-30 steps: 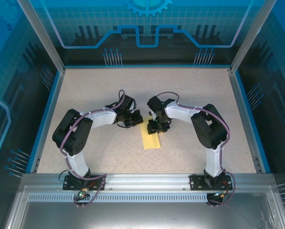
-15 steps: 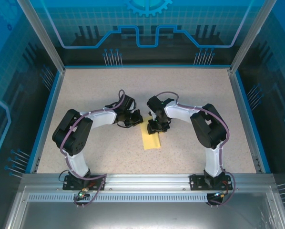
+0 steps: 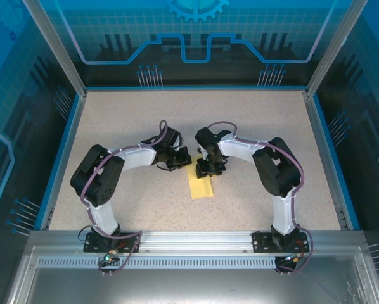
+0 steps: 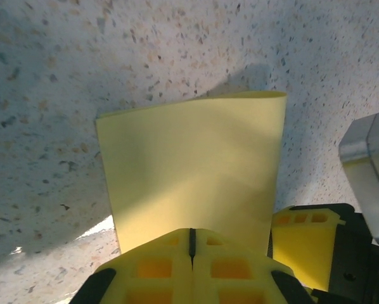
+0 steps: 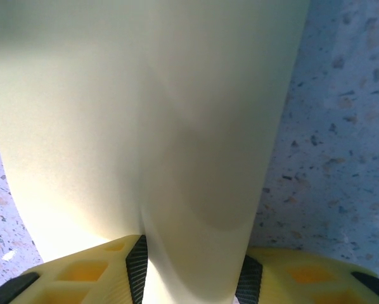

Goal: Fold a paper plane with a square sheet of paper (pick it up from the middle)
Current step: Fold the square sheet of paper in half at the center of the table.

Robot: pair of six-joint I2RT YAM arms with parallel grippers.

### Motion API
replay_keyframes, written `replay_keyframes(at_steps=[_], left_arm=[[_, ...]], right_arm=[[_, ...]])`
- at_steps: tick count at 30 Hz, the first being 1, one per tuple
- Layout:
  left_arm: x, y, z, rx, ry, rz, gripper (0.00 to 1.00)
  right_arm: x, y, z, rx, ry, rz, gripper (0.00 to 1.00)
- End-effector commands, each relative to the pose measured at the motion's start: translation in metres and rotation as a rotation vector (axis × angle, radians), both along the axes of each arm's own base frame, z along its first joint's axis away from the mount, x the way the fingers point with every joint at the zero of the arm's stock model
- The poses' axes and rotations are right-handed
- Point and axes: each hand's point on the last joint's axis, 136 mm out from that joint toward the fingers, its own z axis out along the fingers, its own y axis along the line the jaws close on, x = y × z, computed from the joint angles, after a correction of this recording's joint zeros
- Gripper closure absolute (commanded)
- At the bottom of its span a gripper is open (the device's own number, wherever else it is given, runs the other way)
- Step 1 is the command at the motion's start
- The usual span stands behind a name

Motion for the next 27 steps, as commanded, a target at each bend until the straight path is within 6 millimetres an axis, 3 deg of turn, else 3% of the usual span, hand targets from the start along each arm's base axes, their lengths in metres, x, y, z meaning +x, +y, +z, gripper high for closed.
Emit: replay_keyframes(at_steps=[1,27], left_arm=[[-0.0099,-0.0078,-0.0082,-0.009,0.030,-0.039,0.98],[-0.0136,-0.0089,-0.0132,-0.009,0.037,-0.040,0.99]], right_arm=[[-0.0370,-0.0488,-0.0914,-0.240,0.125,0.037,0.53],[-0.0408,-0.0508,-0.0940,-0.171,0.147,-0.005,0.53]])
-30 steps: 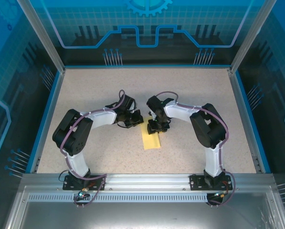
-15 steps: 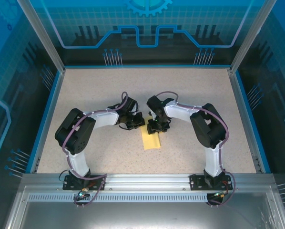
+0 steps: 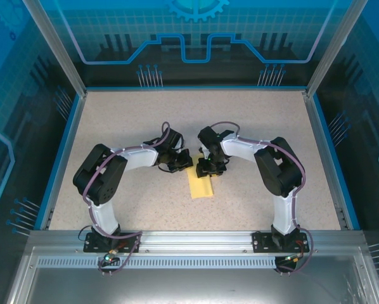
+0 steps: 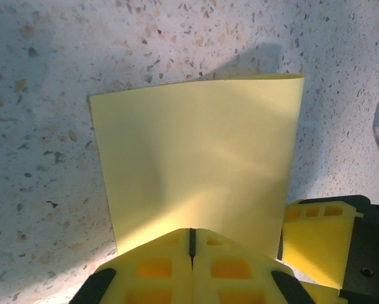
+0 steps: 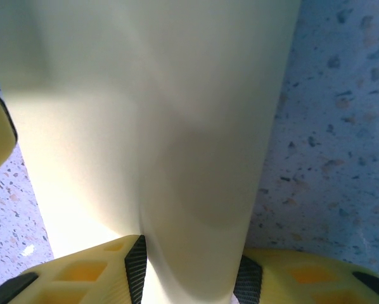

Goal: Fold a paper plane with a square sheet of paper (pick it up from the middle)
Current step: Fold the square sheet of paper in half at the center of the table.

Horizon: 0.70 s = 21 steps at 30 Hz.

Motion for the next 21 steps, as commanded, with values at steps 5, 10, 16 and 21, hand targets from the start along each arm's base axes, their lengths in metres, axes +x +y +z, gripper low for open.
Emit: replay_keyframes(at_steps=[5,10,16,21], left_arm=[[-0.0104,-0.0053,-0.0086,-0.009,0.028,-0.028,0.99],[-0.0136,-0.0049,-0.0118,-0.002,0.037,-0.032,0.99],[-0.0147,-0.0040,-0.0132,0.002,0.039,-0.031,0.99],[-0.0142,-0.0036,-0.0125,0.002,0.038,-0.027,0.99]], right_arm=[[-0.0407,-0.0523,-0.0943,-0.228,0.124,0.030,0.54],[-0.0401,-0.0533,-0.0947,-0.231,0.121,0.041,0.54],[-0.0395,-0.0527,-0.0948,-0.231,0.120,0.041,0.54],[-0.0389,-0.0522,-0.0949,-0.229,0.119,0.037,0.54]])
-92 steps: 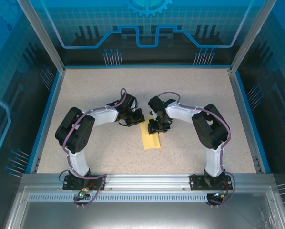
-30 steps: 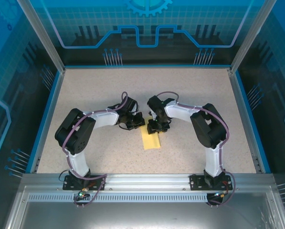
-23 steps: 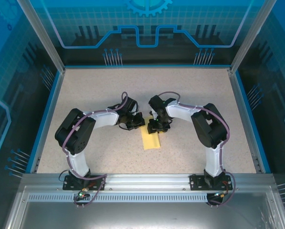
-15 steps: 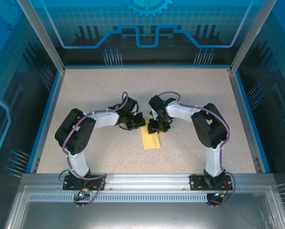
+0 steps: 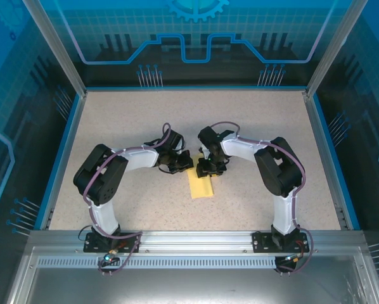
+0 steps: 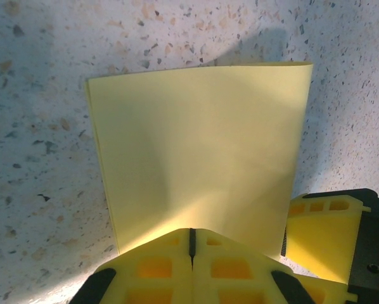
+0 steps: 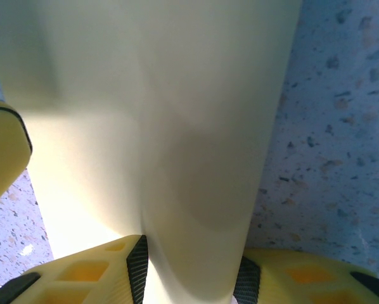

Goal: Fold a paper plane with a square sheet of paper (pick it up from the middle)
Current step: Fold the square sheet of paper in half at the center of the table.

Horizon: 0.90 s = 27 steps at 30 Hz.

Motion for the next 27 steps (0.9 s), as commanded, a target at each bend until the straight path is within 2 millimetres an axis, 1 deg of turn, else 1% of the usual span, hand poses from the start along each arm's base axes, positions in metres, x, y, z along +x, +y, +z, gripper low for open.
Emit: replay_keyframes(at_steps=[1,12,27], left_arm=[[-0.010,-0.002,-0.009,0.002,0.032,-0.019,0.99],[-0.014,-0.003,-0.013,0.004,0.043,-0.023,0.99],[-0.016,-0.001,-0.025,0.022,0.067,-0.025,0.99]], right_arm=[[-0.038,-0.052,-0.095,-0.228,0.119,0.032,0.54],[-0.038,-0.051,-0.095,-0.226,0.120,0.034,0.54],[-0.038,-0.051,-0.096,-0.227,0.120,0.036,0.55]])
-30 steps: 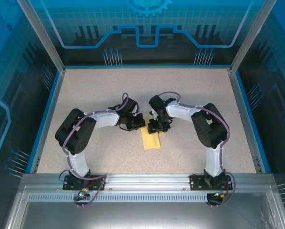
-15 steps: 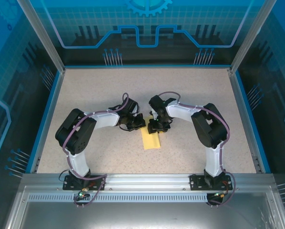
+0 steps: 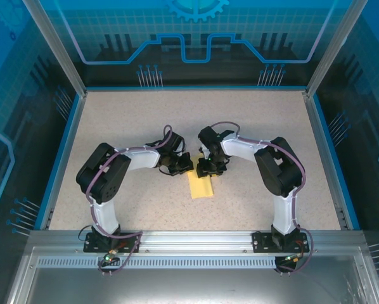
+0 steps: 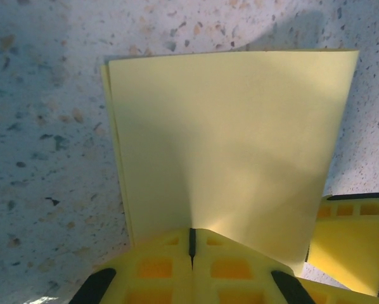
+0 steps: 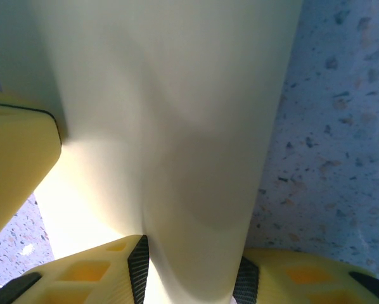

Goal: Fold a paper plane with a square sheet of paper (pick it up from the middle)
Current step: Fold the square sheet of paper in half at the center of the table.

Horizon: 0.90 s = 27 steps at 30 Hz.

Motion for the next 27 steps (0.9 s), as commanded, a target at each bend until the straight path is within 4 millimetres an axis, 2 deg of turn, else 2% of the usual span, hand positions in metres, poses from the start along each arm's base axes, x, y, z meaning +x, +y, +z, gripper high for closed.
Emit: replay_keyframes(at_steps=[1,6,9,11,15,19,21,24,27], left_arm=[[-0.012,-0.001,-0.012,0.008,0.040,-0.021,0.99],[-0.019,0.004,-0.022,0.036,0.073,-0.023,1.00],[-0.034,0.016,-0.041,0.097,0.126,-0.014,1.00],[-0.045,0.023,-0.053,0.127,0.163,-0.014,1.00],[-0.064,0.039,-0.074,0.186,0.222,-0.006,1.00],[-0.073,0.046,-0.086,0.212,0.247,-0.007,1.00],[-0.074,0.049,-0.090,0.223,0.253,-0.005,1.00],[-0.075,0.049,-0.093,0.230,0.260,-0.008,1.00],[-0.075,0.050,-0.096,0.243,0.264,-0.006,1.00]], right_arm=[[-0.039,-0.050,-0.096,-0.229,0.121,0.037,0.55],[-0.037,-0.049,-0.094,-0.222,0.116,0.036,0.55],[-0.034,-0.043,-0.083,-0.192,0.108,0.042,0.55],[-0.030,-0.035,-0.066,-0.146,0.087,0.043,0.52],[-0.014,-0.025,-0.010,-0.052,-0.024,0.007,0.46],[0.002,-0.034,0.046,-0.011,-0.150,-0.060,0.41],[0.008,-0.036,0.067,0.009,-0.212,-0.074,0.41],[0.011,-0.017,0.086,0.130,-0.266,-0.050,0.44],[0.008,0.012,0.086,0.227,-0.224,-0.025,0.58]])
